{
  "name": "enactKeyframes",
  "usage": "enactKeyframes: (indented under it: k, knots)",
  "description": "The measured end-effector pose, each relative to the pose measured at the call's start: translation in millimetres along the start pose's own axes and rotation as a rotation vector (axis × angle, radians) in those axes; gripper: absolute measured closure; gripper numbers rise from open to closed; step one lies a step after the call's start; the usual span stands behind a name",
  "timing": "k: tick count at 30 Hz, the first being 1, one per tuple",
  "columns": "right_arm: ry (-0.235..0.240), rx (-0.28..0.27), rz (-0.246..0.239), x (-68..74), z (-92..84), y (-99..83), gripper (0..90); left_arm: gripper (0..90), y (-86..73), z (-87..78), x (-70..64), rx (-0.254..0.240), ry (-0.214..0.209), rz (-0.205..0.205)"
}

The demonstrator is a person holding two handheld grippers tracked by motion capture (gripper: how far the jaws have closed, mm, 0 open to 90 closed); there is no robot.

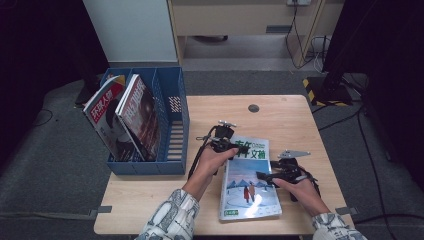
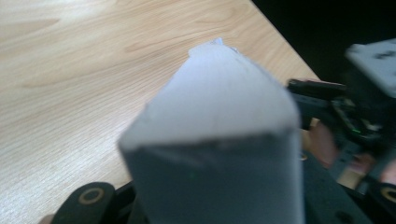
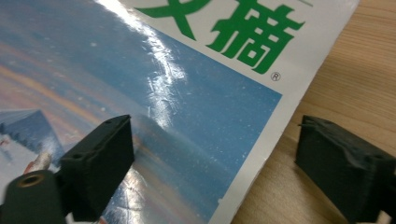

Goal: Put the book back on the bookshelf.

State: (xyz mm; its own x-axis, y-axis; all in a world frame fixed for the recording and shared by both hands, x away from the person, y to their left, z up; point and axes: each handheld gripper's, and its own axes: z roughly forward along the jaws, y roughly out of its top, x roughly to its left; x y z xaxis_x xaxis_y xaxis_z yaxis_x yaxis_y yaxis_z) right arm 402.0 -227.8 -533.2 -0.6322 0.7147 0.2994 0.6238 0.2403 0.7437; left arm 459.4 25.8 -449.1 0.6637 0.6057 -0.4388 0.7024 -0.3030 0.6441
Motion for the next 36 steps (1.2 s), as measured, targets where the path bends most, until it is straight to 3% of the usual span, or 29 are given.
enactKeyframes:
  k: [8, 14, 19, 31, 36]
  knots:
    - [0.086, -0.051, 0.028, -1.7, -0.5, 2.5, 11.5, 71.1, 4.5, -10.1, -14.3, -0.009, -0.026, 0.062]
    - [0.113, -0.068, 0.054, -3.4, -0.7, 3.1, 7.0, 71.9, 7.5, -14.2, -21.1, -0.018, -0.039, 0.088]
    - [0.142, -0.089, 0.033, -1.1, -2.3, 4.8, 13.6, 72.3, 9.2, -16.4, -26.3, -0.018, -0.037, 0.11]
    - [0.093, -0.074, -0.029, 7.5, -6.9, 11.5, 19.0, 71.8, 11.7, -20.4, -23.8, -0.042, -0.03, 0.099]
    - [0.073, -0.066, -0.059, 12.1, -7.1, 14.4, 19.3, 71.0, 14.2, -21.6, -24.7, -0.037, -0.023, 0.114]
